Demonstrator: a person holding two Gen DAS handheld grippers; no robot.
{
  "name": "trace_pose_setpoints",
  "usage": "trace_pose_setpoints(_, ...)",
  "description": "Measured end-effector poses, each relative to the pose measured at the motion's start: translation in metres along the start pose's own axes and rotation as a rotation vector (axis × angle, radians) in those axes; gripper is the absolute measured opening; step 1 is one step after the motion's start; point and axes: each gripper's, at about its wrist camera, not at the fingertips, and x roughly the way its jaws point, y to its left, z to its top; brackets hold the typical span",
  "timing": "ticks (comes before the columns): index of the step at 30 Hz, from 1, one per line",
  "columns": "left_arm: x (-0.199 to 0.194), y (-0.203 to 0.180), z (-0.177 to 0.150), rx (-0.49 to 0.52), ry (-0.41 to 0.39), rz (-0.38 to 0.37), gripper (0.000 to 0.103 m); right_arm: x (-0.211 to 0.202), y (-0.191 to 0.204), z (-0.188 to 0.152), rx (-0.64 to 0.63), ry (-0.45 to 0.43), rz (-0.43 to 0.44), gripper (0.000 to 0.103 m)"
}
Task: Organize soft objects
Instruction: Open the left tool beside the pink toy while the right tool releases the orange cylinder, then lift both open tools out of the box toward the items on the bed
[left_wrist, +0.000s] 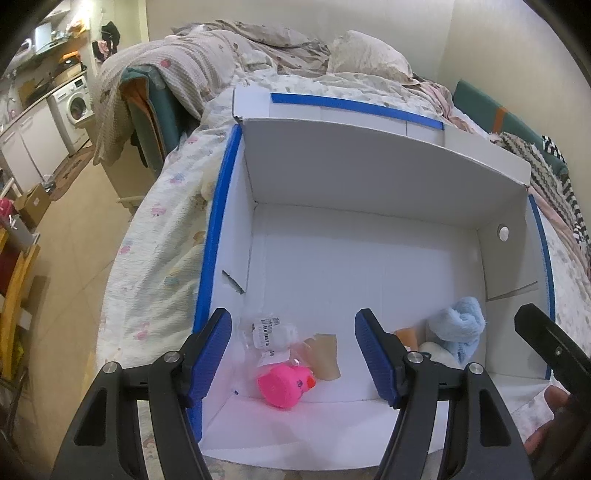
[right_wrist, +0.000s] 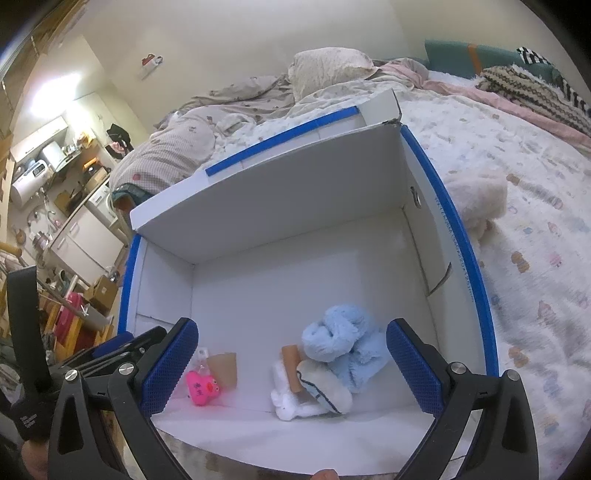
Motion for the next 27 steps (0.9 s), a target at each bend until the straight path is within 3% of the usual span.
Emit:
trace_pose_setpoints(10, -0.019, 0.009, -0.006, -0.024, -0.011, -0.020, 0.067, -0.017, -0.006, -0.007, 0.015, -0.030, -0.015, 0.103)
trace_pose_setpoints(17, -0.031, 0.013, -0.013, -0.001, -0.018, 0.018, 0.067, -0.032, -0.009, -0.017, 0.021, -0.028, -0.042, 0.103)
trace_pose_setpoints(27, -0.046, 0.044, -0.027, -0.083, 0.000, 0.030, 0.067, -0.049, -0.010, -0.032, 0.022, -0.013, -0.048, 0.103)
